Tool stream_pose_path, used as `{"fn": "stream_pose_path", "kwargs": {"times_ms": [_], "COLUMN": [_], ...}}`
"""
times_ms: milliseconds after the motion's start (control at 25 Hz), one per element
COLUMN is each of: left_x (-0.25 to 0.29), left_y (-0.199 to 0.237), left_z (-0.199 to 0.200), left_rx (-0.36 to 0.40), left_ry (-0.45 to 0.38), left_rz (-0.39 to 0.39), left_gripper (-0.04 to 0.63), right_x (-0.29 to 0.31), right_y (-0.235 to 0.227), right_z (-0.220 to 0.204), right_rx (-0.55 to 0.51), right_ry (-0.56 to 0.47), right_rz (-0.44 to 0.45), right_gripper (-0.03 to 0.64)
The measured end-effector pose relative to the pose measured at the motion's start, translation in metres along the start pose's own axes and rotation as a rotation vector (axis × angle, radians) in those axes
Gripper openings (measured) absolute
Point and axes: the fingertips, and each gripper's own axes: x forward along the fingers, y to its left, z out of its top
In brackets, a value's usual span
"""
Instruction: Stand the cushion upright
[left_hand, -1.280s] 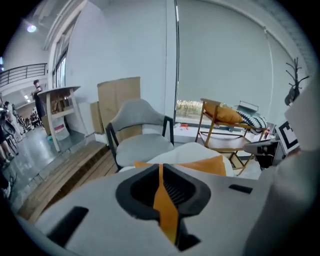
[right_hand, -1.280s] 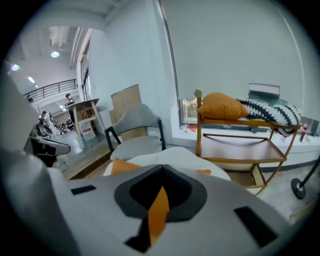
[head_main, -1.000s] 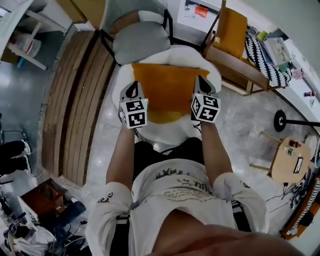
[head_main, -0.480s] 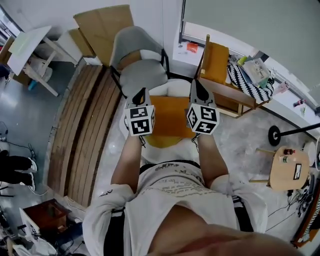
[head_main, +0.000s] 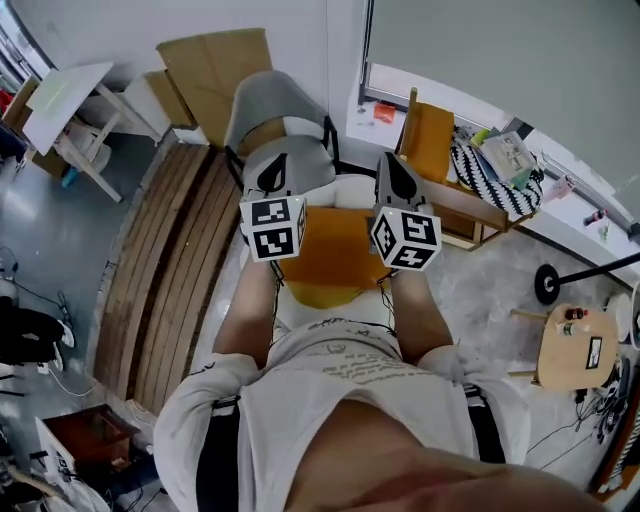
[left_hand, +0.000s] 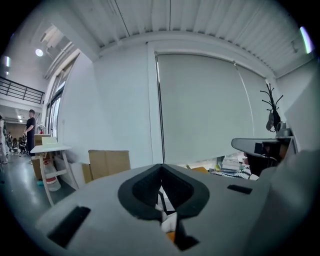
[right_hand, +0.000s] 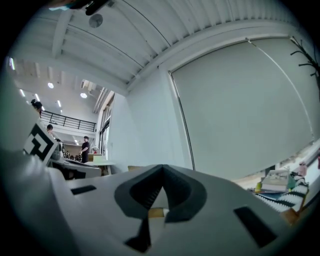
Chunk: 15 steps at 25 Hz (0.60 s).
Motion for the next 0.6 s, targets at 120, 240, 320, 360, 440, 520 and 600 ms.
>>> {"fn": "stream_pose_path", "kwargs": {"times_ms": [120,240,320,360,440,520,600], "left_x": [0.005,0.008,0.011,0.013,0.016,0.019,0.019], "left_y": [-0.005,-0.012,-0.016,-0.018,-0.022,-0.024,-0.026], "left_z": [-0.005,-0.003,-0.001,0.000,0.000,-0.002,-0.003], "left_rx": [-0.007,-0.016,-0.016,-0.016,-0.021,-0.027,-0.023], "left_ry": [0.011,0.011,0.007,0.006,0.004,0.008,0.008], "left_rz": [-0.009,-0.018,-0.028,-0.032,-0.042,-0.047,-0.047], "left_gripper": [0.021,0.021,0.021,0.021,0.021,0.021,0.021], "right_x": [0.000,0.000,0.002,0.003,0.005,0.006,0.007], "right_y": [-0.013,-0.021,-0.023,-0.023,-0.024,-0.025,-0.025], "right_z": [-0.009,-0.010,-0.009,-0.009,-0.010,-0.010,-0.010], "right_rx": [-0.001,-0.024,-0.038,-0.042,-0.041,-0.036,-0.030], "right_ry": [0.035,0.057,0.060,0.061,0.065,0.069,0.073], "right_rz": [-0.024,-0.038,-0.041,-0.041,-0.037,-0.032,-0.030], "right_gripper": [0.026,0.026,0.026,0.026,0.026,0.026,0.026]}}
